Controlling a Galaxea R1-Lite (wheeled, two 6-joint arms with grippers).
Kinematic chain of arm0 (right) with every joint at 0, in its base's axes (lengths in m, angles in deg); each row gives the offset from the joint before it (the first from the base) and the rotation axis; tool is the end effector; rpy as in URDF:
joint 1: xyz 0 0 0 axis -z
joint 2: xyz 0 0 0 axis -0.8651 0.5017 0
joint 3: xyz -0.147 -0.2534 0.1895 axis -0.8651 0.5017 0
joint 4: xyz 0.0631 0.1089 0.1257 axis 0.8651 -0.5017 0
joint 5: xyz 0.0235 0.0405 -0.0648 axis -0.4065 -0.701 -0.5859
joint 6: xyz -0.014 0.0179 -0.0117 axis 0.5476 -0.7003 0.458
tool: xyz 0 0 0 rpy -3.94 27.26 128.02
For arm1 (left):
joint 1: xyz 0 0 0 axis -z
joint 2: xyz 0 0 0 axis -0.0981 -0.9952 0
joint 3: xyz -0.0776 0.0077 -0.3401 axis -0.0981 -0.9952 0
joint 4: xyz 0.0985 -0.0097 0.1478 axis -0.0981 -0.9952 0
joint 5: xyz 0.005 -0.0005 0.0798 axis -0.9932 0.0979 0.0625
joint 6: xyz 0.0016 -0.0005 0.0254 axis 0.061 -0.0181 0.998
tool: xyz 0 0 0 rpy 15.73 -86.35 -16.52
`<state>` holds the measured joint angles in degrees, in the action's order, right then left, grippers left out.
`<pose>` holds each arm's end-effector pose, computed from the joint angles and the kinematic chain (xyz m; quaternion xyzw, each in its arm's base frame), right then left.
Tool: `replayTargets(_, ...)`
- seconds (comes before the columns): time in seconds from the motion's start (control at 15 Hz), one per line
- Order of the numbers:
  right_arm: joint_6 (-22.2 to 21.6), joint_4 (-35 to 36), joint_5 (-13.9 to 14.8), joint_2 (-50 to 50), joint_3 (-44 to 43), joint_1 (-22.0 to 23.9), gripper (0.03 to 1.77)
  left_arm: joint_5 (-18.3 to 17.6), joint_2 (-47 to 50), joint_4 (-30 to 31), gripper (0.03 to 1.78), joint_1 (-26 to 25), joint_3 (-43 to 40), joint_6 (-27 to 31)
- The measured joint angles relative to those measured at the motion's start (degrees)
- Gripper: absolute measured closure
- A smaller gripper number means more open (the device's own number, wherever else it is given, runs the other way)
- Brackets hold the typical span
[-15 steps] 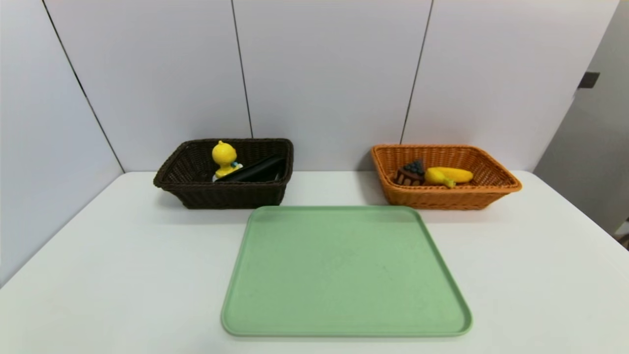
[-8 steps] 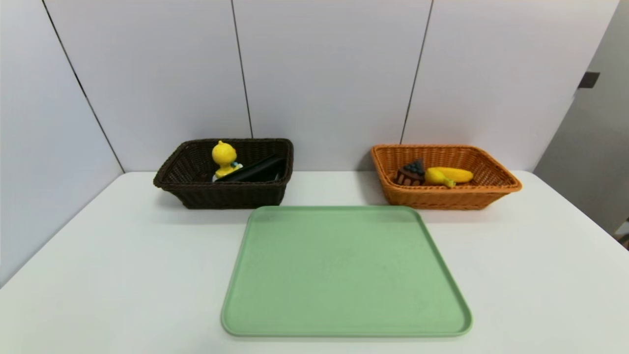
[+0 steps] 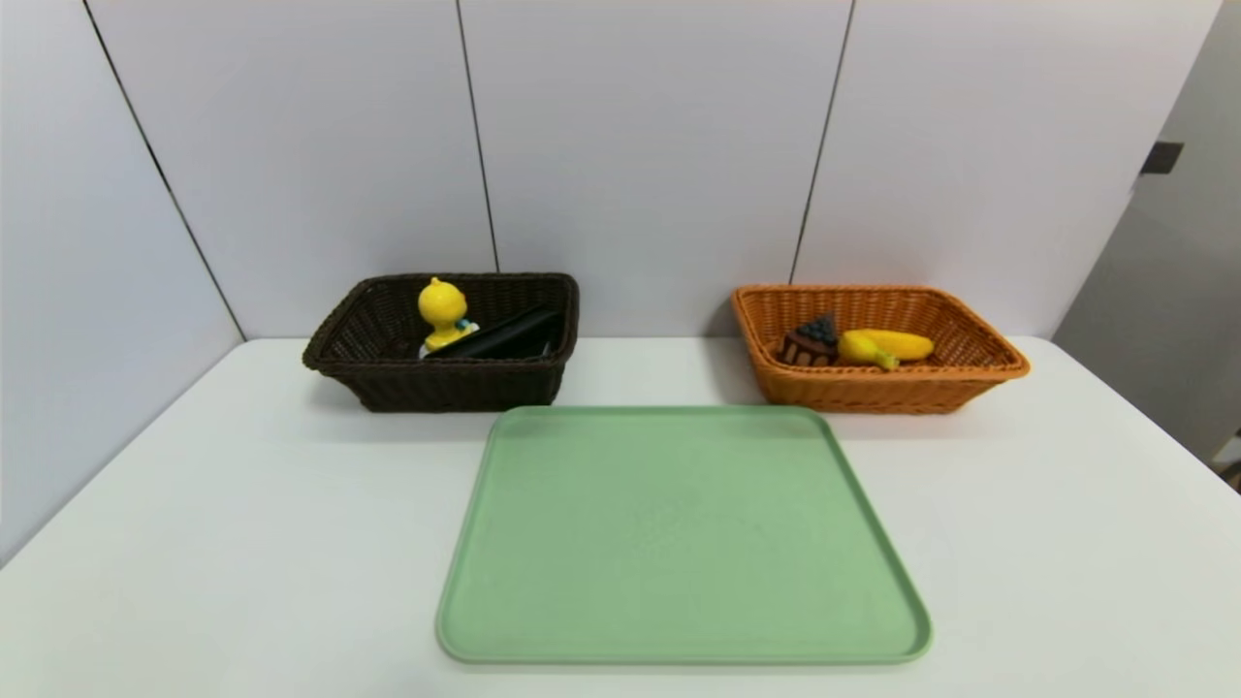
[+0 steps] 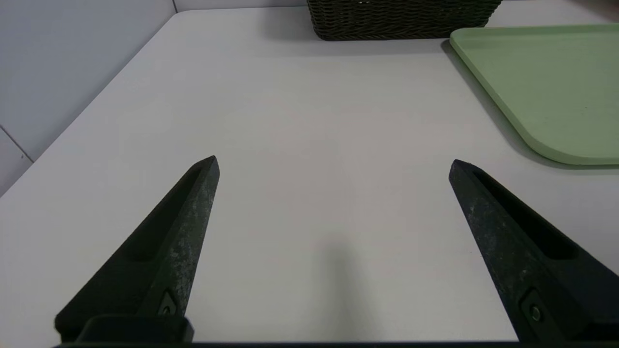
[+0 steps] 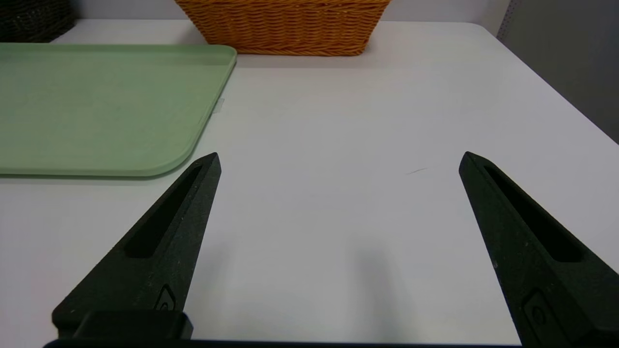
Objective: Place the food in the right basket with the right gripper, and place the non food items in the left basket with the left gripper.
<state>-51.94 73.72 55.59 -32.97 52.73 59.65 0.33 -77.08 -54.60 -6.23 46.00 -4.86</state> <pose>-0.0824 -0.0003 0.0750 -0.0067 0.0015 0.0021 1.0000 -0.0824 -0.0010 0.0767 0.0001 -0.0064 0.0021 1.0000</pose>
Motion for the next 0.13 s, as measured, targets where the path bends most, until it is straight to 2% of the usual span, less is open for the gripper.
replayTargets(0.13,-0.02,0.0,0.0,0.0,0.0,0.0,0.1,-0.02,0.0,0.02,0.12,0.0,0.0,0.0)
